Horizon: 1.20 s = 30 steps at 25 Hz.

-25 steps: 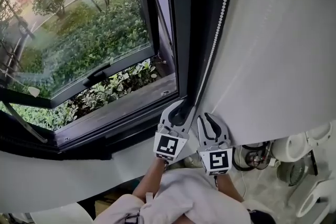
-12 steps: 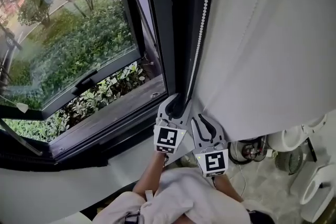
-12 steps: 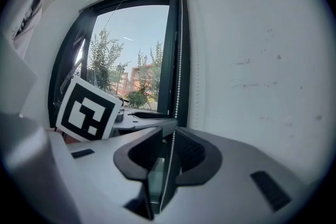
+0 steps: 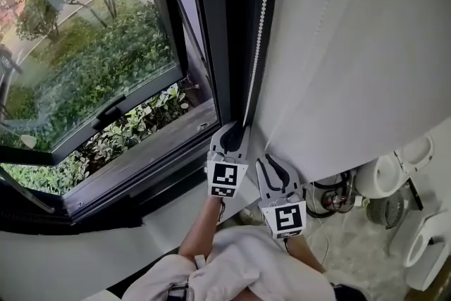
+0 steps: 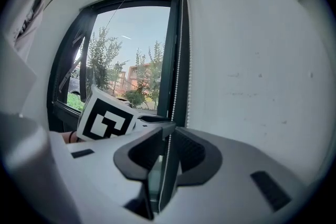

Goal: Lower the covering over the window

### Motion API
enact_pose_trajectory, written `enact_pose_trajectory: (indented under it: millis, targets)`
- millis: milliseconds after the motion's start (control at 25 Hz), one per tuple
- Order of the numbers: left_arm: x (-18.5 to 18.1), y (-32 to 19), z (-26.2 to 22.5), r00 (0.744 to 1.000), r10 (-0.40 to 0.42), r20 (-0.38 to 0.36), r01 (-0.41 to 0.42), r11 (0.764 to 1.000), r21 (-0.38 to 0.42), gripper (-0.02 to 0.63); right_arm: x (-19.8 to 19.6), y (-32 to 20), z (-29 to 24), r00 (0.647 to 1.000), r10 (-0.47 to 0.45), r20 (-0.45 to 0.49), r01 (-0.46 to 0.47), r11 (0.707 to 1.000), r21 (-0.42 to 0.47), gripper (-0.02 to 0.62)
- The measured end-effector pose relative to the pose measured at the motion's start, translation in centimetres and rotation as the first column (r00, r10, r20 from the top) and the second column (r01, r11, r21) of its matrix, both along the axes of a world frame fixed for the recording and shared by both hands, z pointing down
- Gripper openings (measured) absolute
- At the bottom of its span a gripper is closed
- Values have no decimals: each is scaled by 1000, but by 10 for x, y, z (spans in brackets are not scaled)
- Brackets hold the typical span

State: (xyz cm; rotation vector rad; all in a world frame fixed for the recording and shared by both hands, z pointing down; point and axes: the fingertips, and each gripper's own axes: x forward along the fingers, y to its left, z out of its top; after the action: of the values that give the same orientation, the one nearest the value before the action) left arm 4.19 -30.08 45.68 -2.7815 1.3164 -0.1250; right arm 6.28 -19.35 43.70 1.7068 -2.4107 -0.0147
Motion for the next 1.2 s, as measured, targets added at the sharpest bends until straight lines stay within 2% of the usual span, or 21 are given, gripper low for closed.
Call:
enact_pose_trajectory:
  millis: [160, 680, 800, 960, 1200]
  targets:
    - [0, 10, 1, 999, 37, -20, -38, 999, -12, 17, -6, 4, -7, 1000, -18, -13, 19, 1000, 25, 61]
    - [-16, 59, 6, 993, 105, -61, -107, 994, -30, 17, -26, 6, -45, 990, -140, -16, 140, 986, 90, 61]
    - [-19, 69, 6, 992, 110, -63, -113, 993, -31, 17, -34, 2, -68, 986, -169, -8, 169, 975, 145, 86]
    - [-22, 83, 6, 991, 118, -67, -120, 992, -31, 17, -40, -5, -92, 983, -186, -2, 182, 963, 199, 87]
    - [-25, 99, 6, 989, 125, -73, -128, 991, -31, 17, -42, -16, -110, 978, -207, 19, 197, 954, 227, 87]
